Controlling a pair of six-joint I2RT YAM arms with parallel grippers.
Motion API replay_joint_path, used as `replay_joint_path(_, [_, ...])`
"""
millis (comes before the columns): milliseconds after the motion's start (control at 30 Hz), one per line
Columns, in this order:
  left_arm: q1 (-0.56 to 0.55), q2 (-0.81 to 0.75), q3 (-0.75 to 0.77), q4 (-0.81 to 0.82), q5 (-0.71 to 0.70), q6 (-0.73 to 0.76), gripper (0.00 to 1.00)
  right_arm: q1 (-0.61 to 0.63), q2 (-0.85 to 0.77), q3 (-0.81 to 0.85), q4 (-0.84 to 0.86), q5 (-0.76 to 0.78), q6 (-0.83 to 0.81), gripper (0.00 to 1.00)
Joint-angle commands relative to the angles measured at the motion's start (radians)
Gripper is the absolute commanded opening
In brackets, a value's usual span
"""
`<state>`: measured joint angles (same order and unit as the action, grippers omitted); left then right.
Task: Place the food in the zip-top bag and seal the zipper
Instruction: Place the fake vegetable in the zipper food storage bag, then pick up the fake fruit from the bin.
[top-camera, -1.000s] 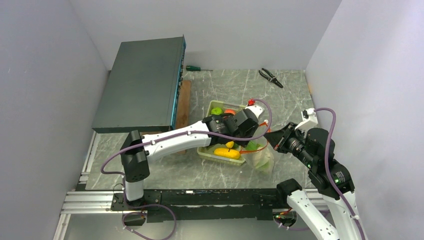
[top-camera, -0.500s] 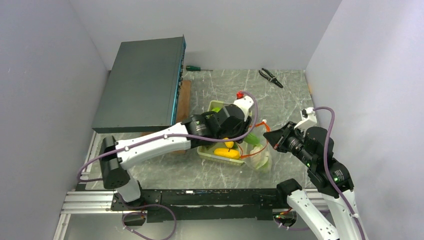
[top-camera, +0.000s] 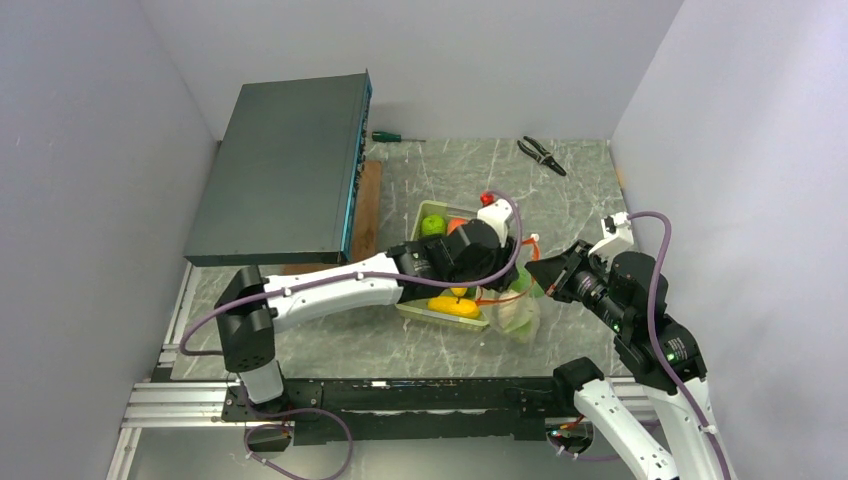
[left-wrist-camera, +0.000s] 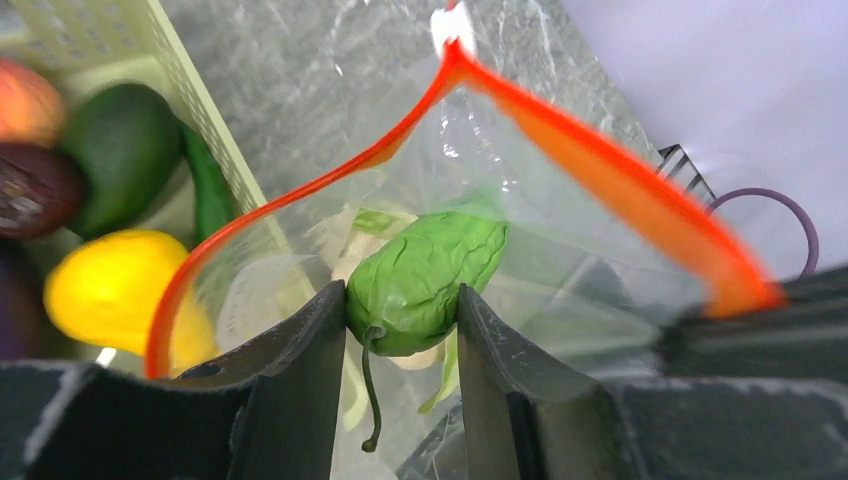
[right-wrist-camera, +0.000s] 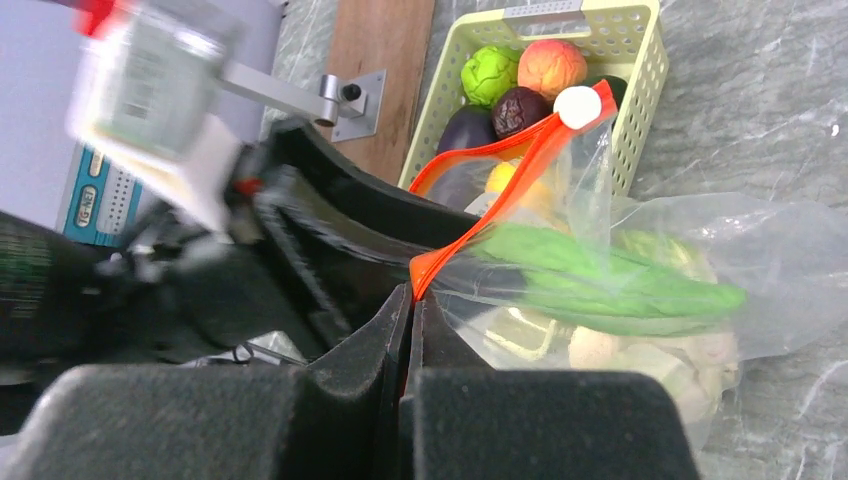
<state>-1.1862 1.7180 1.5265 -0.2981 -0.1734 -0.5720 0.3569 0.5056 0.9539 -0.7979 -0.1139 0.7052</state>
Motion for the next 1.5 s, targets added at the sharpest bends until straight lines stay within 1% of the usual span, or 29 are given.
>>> replay_joint_path(0, [-0.001, 0.023, -0.099, 0.246, 0.058, -0.163, 0.30, 0.001, -0.001, 0.006, 0.080, -0.011, 0.021, 0.00])
replay_joint_path(67, [-0.001, 0.043, -0.084, 0.229, 0.087, -0.150, 0.42, 0.002, -0.003, 0.009, 0.074, -0.008, 0.016, 0.00])
replay_joint_path(133, [-0.001, 0.040, -0.060, 0.183, 0.090, -0.144, 0.51, 0.002, -0.006, 0.012, 0.066, 0.002, 0.011, 0.00])
replay_joint_path(167, [-0.001, 0.023, -0.072, 0.180, 0.092, -0.138, 0.55, 0.001, -0.009, 0.012, 0.063, 0.006, 0.008, 0.00])
replay_joint_path(200, [0.000, 0.001, -0.094, 0.183, 0.085, -0.136, 0.59, 0.001, -0.011, 0.012, 0.058, 0.010, 0.004, 0.00])
replay_joint_path(267, [0.004, -0.057, -0.158, 0.208, 0.067, -0.144, 0.70, 0.002, -0.015, 0.011, 0.052, 0.016, -0.002, 0.00])
replay_joint_path(367, [0.024, -0.133, -0.245, 0.257, 0.111, -0.154, 0.87, 0.003, -0.020, 0.003, 0.049, 0.020, -0.004, 0.00])
replay_joint_path(500, [0.037, -0.211, -0.298, 0.244, 0.119, -0.149, 0.88, 0.002, -0.020, 0.000, 0.047, 0.016, -0.006, 0.00])
replay_joint_path(567, [0.037, -0.238, -0.319, 0.239, 0.113, -0.143, 0.85, 0.002, -0.021, 0.000, 0.046, 0.014, -0.004, 0.00])
replay_joint_path(633, [0.037, -0.241, -0.315, 0.222, 0.123, -0.137, 0.80, 0.002, -0.022, 0.000, 0.050, 0.009, 0.000, 0.00])
replay_joint_path(700, [0.037, -0.216, -0.279, 0.189, 0.144, -0.127, 0.74, 0.001, -0.022, 0.000, 0.052, 0.005, 0.002, 0.00])
replay_joint_path(800, [0.034, -0.175, -0.242, 0.161, 0.185, -0.122, 0.62, 0.001, -0.022, -0.003, 0.049, 0.004, 0.004, 0.00])
replay_joint_path(833, [0.033, -0.170, -0.241, 0.162, 0.186, -0.125, 0.61, 0.001, -0.022, -0.003, 0.047, 0.004, 0.002, 0.00])
replay_joint_path(900, [0.031, -0.176, -0.248, 0.177, 0.188, -0.126, 0.63, 0.002, -0.024, 0.000, 0.038, 0.013, -0.003, 0.00])
replay_joint_path(967, [0.031, -0.190, -0.241, 0.185, 0.188, -0.115, 0.70, 0.001, -0.028, -0.002, 0.029, 0.034, -0.013, 0.00])
replay_joint_path(1067, [0.032, -0.204, -0.205, 0.151, 0.177, -0.086, 0.80, 0.002, -0.032, -0.016, 0.022, 0.066, -0.034, 0.00])
replay_joint_path(1100, [0.036, -0.202, -0.184, 0.128, 0.176, -0.075, 0.82, 0.002, -0.031, -0.021, 0.021, 0.077, -0.040, 0.00])
replay_joint_path(1167, [0.040, -0.202, -0.126, 0.066, 0.139, -0.058, 0.83, 0.002, -0.028, -0.029, 0.016, 0.105, -0.052, 0.00])
replay_joint_path(1233, [0.043, -0.214, -0.102, 0.035, 0.124, -0.036, 0.84, 0.002, -0.026, -0.039, 0.016, 0.125, -0.061, 0.00])
replay_joint_path(1367, [0.060, -0.262, -0.090, -0.023, 0.098, -0.014, 0.85, 0.002, 0.001, -0.024, 0.008, 0.157, -0.067, 0.00])
replay_joint_path(1467, [0.063, -0.326, -0.127, -0.051, 0.048, -0.007, 0.85, 0.001, 0.002, -0.021, 0.002, 0.171, -0.081, 0.00])
